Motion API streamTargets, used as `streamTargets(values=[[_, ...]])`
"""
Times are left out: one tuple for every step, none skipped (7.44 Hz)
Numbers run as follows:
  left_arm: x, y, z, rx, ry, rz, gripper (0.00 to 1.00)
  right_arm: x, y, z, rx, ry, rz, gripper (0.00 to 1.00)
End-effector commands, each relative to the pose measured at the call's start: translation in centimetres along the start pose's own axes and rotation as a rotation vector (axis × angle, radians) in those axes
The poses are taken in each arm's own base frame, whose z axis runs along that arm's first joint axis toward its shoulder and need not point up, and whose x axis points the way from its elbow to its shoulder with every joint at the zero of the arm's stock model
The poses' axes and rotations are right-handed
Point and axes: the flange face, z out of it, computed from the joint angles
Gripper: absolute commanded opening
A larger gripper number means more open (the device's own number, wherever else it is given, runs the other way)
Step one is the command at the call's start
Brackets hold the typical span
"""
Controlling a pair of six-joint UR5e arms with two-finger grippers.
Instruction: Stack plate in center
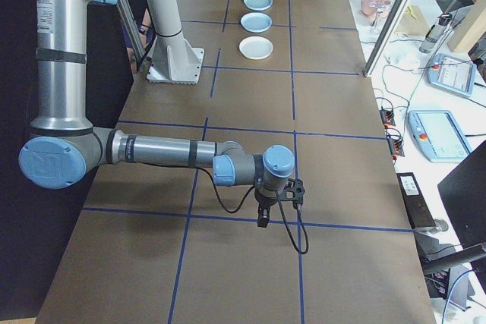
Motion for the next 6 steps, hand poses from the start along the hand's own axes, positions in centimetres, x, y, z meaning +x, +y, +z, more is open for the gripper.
streamTargets(values=[[-0.3, 0.1, 0.3, -0.002, -0.009, -0.004, 0.24, 0.0, 0.0, 0.0, 0.0, 0.0, 0.0, 1.0], [-0.3, 0.1, 0.3, -0.002, -0.009, -0.004, 0.1, 0.0, 0.0, 0.0, 0.0, 0.0, 0.0, 1.0], [-0.4, 0.3, -0.1, -0.001, -0.003, -0.007, 0.0, 0.0, 0.0, 0.0, 0.0, 0.0, 0.0, 1.0], [-0.2, 0.8, -0.9, -0.005, 0.016, -0.004, 0.0, 0.0, 0.0, 0.0, 0.0, 0.0, 0.0, 1.0], [-0.1, 1.5, -1.9, -0.04, 0.07, -0.003, 0.0, 0.0, 0.0, 0.0, 0.0, 0.0, 0.0, 1.0], [-1.9, 1.3, -4.2, -0.031, 0.121, 0.015, 0.0, 0.0, 0.0, 0.0, 0.0, 0.0, 0.0, 1.0]])
